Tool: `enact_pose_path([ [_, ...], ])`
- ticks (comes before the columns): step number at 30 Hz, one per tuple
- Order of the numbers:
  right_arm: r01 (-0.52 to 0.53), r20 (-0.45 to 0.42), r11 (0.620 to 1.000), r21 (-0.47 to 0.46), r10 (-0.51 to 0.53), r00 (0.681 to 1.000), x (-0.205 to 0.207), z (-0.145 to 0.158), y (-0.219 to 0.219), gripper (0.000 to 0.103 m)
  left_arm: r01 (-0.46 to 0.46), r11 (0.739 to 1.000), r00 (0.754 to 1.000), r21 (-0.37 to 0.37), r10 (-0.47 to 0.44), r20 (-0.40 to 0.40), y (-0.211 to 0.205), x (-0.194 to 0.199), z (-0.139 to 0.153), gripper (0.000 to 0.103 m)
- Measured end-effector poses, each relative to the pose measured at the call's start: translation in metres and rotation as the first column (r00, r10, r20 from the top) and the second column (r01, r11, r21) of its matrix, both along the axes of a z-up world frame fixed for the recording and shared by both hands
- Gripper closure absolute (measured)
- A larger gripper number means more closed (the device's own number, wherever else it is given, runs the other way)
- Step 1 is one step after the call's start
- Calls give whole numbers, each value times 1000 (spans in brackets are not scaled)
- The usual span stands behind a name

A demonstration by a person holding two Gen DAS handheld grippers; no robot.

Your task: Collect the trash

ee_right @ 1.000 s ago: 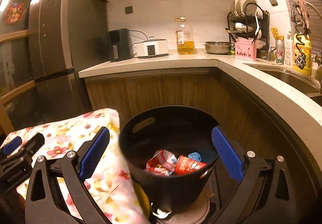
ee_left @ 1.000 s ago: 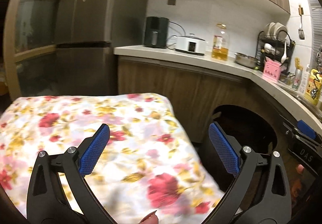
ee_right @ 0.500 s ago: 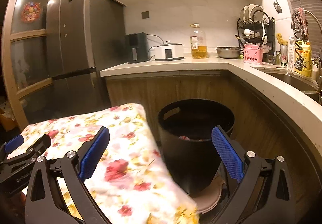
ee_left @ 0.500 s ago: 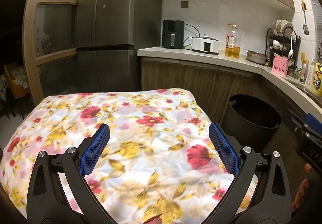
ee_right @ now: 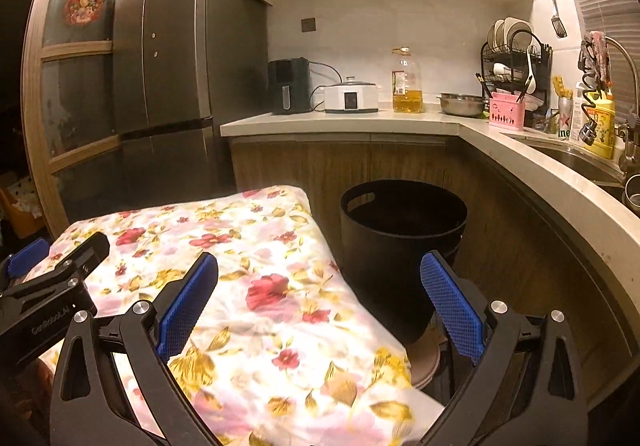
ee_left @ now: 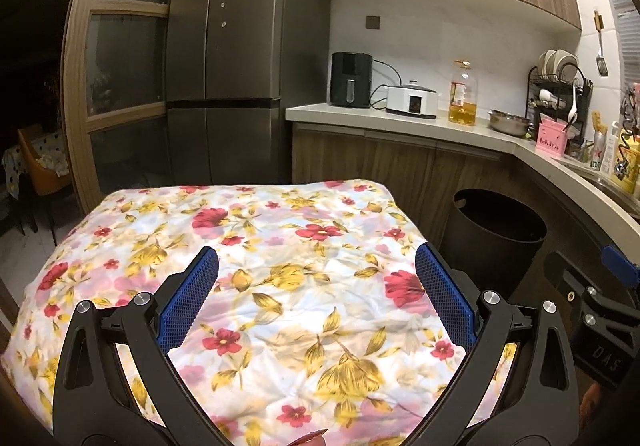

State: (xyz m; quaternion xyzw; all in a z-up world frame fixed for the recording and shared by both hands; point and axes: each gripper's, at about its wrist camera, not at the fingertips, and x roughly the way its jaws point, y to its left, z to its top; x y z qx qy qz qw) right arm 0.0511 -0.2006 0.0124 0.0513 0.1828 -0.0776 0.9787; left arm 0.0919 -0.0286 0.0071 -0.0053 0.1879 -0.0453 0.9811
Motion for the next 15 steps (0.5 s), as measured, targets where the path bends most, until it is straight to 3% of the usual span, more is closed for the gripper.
enact_pose_path([
  [15, 27, 7, 1000, -7, -27, 1000, -26, 4, 8, 6, 18, 1000, 1000, -5, -18, 21, 5, -25, 3, 6],
])
